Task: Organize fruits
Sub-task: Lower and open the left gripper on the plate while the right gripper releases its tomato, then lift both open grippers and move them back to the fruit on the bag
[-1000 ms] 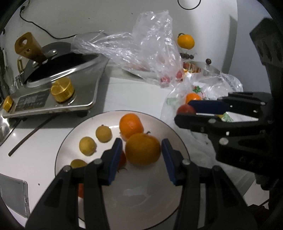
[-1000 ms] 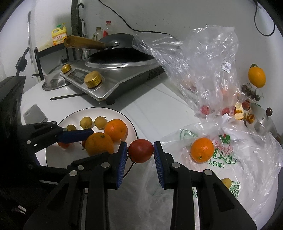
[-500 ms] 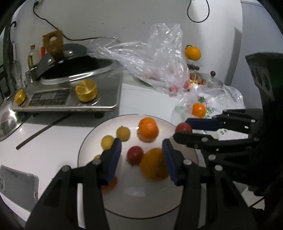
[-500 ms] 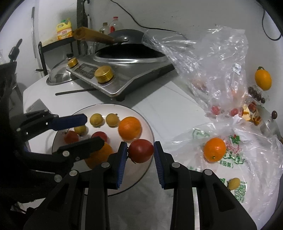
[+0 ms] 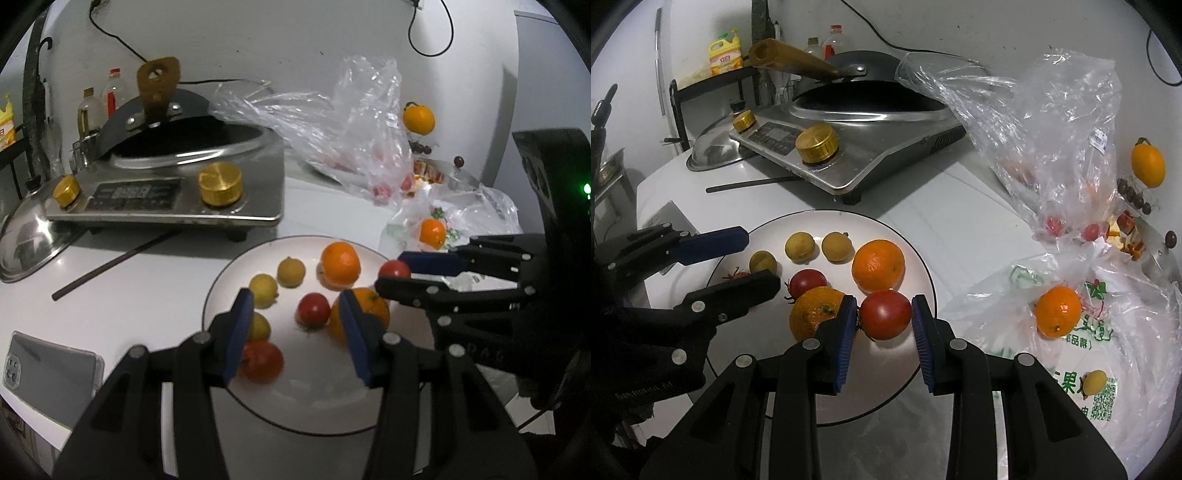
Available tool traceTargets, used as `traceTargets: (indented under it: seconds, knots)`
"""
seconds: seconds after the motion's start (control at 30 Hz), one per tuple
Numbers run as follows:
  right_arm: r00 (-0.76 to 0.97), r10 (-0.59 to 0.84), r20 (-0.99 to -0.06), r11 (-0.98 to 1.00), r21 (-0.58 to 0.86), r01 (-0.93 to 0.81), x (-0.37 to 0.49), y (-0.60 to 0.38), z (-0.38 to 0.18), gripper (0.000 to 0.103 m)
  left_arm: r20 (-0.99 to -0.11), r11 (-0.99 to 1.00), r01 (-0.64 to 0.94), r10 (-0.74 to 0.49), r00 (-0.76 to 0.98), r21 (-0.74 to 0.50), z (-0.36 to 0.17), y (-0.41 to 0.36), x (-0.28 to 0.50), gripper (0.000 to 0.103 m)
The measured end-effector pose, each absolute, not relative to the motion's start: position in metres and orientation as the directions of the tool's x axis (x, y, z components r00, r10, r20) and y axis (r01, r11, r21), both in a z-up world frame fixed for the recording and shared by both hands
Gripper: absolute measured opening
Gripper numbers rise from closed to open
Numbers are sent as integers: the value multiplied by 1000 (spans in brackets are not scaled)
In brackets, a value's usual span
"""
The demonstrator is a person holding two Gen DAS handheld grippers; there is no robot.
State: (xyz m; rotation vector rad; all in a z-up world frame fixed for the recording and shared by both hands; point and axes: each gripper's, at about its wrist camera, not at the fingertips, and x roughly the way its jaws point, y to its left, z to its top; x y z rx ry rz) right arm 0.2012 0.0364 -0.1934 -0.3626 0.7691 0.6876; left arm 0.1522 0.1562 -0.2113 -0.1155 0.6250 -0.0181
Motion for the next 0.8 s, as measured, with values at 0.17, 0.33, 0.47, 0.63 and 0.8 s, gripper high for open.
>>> traceTargets:
  seconds: [0.17, 0.33, 0.47, 0.63, 0.8]
  knots:
    - [520, 429, -739, 728, -57, -683, 201, 37, -193, 33, -579, 994, -28, -38, 815, -105, -208, 157, 147, 51]
    - [528, 435, -730, 729, -59, -682, 197, 37, -188, 34, -567, 995, -40, -22, 824, -96, -202, 157, 140, 51]
    - [543, 438, -717, 734, -63, -676, 191, 31, -180, 34, -556, 995, -46, -11, 831, -87, -195, 154, 134, 52]
    - [561, 444, -699, 739, -68, -670, 181, 22, -170, 34, -539, 996, -48, -2, 842, -78, -186, 149, 126, 52]
    - [585, 448, -676, 748, -75, -659, 171, 12, -157, 34, -515, 996, -47, 3, 857, -72, -174, 142, 116, 54]
